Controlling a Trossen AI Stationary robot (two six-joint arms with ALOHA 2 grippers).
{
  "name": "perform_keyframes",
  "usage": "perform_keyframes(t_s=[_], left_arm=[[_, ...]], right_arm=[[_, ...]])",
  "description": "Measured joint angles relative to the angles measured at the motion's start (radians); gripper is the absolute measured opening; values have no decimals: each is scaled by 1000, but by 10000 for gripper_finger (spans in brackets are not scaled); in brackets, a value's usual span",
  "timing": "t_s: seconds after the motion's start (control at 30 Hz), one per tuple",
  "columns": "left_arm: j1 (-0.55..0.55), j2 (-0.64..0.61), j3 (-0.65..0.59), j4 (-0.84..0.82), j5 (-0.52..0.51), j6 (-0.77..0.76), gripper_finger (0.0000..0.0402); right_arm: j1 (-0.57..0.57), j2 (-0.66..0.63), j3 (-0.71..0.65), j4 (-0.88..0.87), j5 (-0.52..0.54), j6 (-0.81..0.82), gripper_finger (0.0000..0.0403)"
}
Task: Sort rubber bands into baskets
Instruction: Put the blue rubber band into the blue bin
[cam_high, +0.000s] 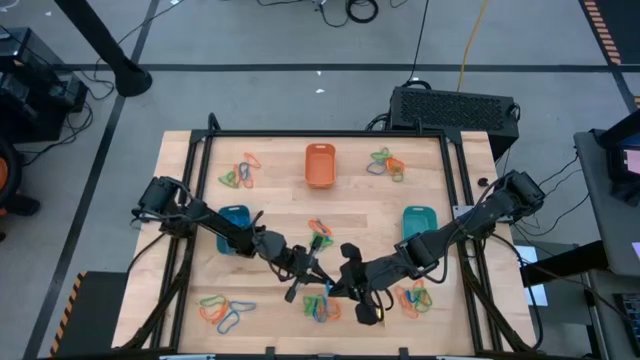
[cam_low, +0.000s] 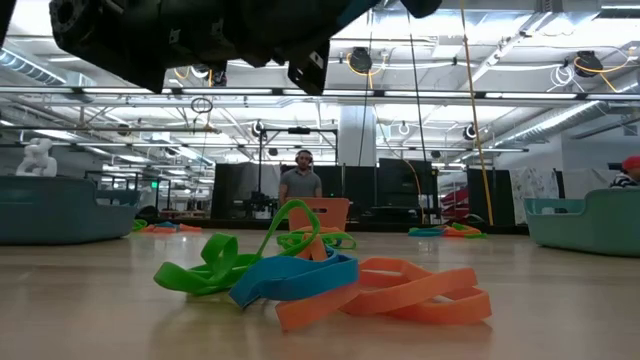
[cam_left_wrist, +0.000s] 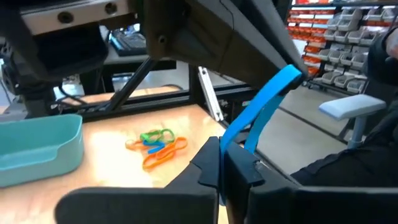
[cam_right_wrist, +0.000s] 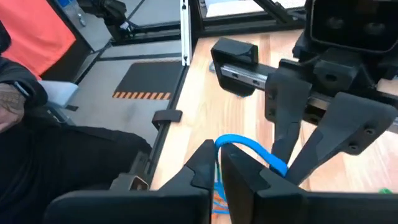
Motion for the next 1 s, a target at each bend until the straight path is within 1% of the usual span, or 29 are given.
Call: perform_keyframes(t_s=[0.2, 0.3, 0.4, 0.47, 0.53, 0.67, 0.77, 0.83, 0.9, 1.0], left_arm=[[14, -23, -1, -95, -28, -46, 4], [25, -63, -1, -170, -38, -54, 3], [23, -123, -1, -332, -97, -76, 3], [22, -174, -1, -474, -174, -85, 3], [20, -235, -1, -648, -269, -132, 3], [12, -376, -1, -972, -432, -290, 2], [1, -493, -1, -1199, -517, -424, 2], [1, -567, -1, -1334, -549, -533, 2], [1, -625, 0, -1480, -558, -658, 2], [1, -673, 0, -1710, -570, -875, 2]], right_arm=[[-2, -10, 0, -133, 10, 3, 60], [-2, -16, 0, -223, 44, 9, 75], [-2, -16, 0, -308, 96, 45, 82], [-2, -16, 0, -347, 121, 66, 84], [-2, -16, -5, -378, 163, 83, 84], [0, -16, -20, -382, 254, 82, 82], [-2, -16, -22, -374, 319, 41, 82], [-7, -16, -22, -358, 375, 4, 82], [-15, -16, -22, -335, 426, -40, 82], [-25, -16, -22, -336, 419, -69, 82]])
